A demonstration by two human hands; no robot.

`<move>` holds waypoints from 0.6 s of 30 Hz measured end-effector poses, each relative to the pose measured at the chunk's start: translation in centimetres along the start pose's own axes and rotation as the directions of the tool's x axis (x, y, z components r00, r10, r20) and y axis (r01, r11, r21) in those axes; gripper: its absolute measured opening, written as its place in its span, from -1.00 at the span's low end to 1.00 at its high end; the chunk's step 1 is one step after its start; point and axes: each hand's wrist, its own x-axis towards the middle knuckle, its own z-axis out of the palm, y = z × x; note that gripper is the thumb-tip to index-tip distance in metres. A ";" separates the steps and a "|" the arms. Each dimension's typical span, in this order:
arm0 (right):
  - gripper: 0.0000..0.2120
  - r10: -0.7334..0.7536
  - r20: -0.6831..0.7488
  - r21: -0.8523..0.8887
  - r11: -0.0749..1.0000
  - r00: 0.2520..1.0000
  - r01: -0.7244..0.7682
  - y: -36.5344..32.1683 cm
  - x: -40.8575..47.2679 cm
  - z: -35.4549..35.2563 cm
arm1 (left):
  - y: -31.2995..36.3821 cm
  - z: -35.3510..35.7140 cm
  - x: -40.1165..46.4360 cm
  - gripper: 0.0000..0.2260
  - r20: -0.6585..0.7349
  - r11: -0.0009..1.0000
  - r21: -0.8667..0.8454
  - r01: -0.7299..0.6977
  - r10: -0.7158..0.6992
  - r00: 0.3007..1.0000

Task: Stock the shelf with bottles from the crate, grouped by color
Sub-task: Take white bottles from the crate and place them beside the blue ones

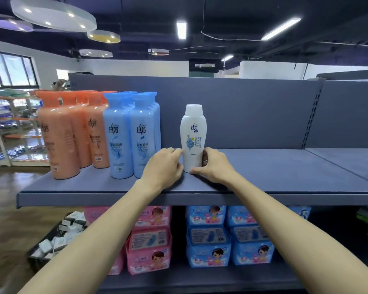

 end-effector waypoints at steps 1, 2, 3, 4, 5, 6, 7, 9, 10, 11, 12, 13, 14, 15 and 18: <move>-0.48 0.003 -0.001 -0.008 1.000 1.000 -0.003 0.2 0.7 0.1 | 0.0 0.3 0.3 -0.79 0.007 1.000 0.006 0.014 -0.014 1.000; -0.48 0.005 -0.001 -0.015 1.000 1.000 -0.005 0.5 1.4 0.3 | 0.1 0.5 0.6 -0.85 0.013 1.000 0.014 0.023 -0.023 1.000; -0.48 0.005 0.001 -0.019 1.000 1.000 -0.005 0.7 2.2 0.5 | 0.3 0.8 0.9 -0.91 0.020 0.999 0.022 0.027 -0.028 0.999; -0.49 0.007 0.004 -0.021 1.000 1.000 -0.007 1.0 2.9 0.6 | 0.4 1.0 1.1 -0.92 0.025 0.999 0.024 0.029 -0.029 0.999; -0.49 0.006 0.009 -0.025 1.000 1.000 -0.006 1.1 3.6 0.8 | 0.4 1.3 1.2 -0.91 0.030 0.999 0.023 0.029 -0.029 0.999; -0.49 0.008 0.013 -0.029 1.000 1.000 -0.008 1.4 4.4 0.9 | 0.4 1.6 1.3 -0.91 0.034 0.999 0.019 0.033 -0.034 0.999; -0.49 0.008 0.016 -0.035 0.999 1.000 -0.007 1.5 5.1 1.0 | 0.4 1.8 1.5 -0.92 0.029 0.999 0.013 0.042 -0.043 0.999; -0.49 0.010 0.025 -0.042 0.999 1.000 -0.009 1.7 6.6 1.4 | 0.3 2.3 1.9 -0.96 0.019 0.998 0.018 0.064 -0.064 0.998; -0.50 0.010 0.027 -0.040 0.999 1.000 -0.009 1.8 7.3 1.6 | 0.3 2.4 2.2 -0.97 0.019 0.997 0.028 0.069 -0.069 0.997; -0.50 0.007 0.029 -0.037 0.999 1.000 -0.006 1.8 8.0 1.9 | 0.3 2.6 2.5 -0.95 0.025 0.997 0.036 0.073 -0.074 0.997; -0.51 0.005 0.027 -0.036 0.999 1.000 -0.004 1.9 8.6 2.2 | 0.4 2.8 2.6 -0.92 0.029 0.996 0.040 0.075 -0.076 0.997; -0.52 0.001 0.023 -0.037 0.999 1.000 0.000 1.9 9.2 2.5 | 0.4 3.0 2.7 -0.90 0.028 0.997 0.043 0.070 -0.072 0.997; -0.53 0.000 0.019 -0.037 0.999 1.000 0.000 1.9 9.7 2.8 | 0.3 3.2 2.7 -0.90 0.023 0.997 0.044 0.063 -0.065 0.998; -0.55 0.001 0.017 -0.034 0.999 1.000 0.000 1.9 10.3 3.1 | 0.3 3.4 2.7 -0.93 0.013 0.997 0.047 0.061 -0.061 0.998; -0.60 0.004 0.029 -0.028 1.000 1.000 -0.003 1.7 12.0 4.0 | 0.2 3.5 2.6 -0.94 -0.002 0.996 0.060 0.061 -0.061 0.998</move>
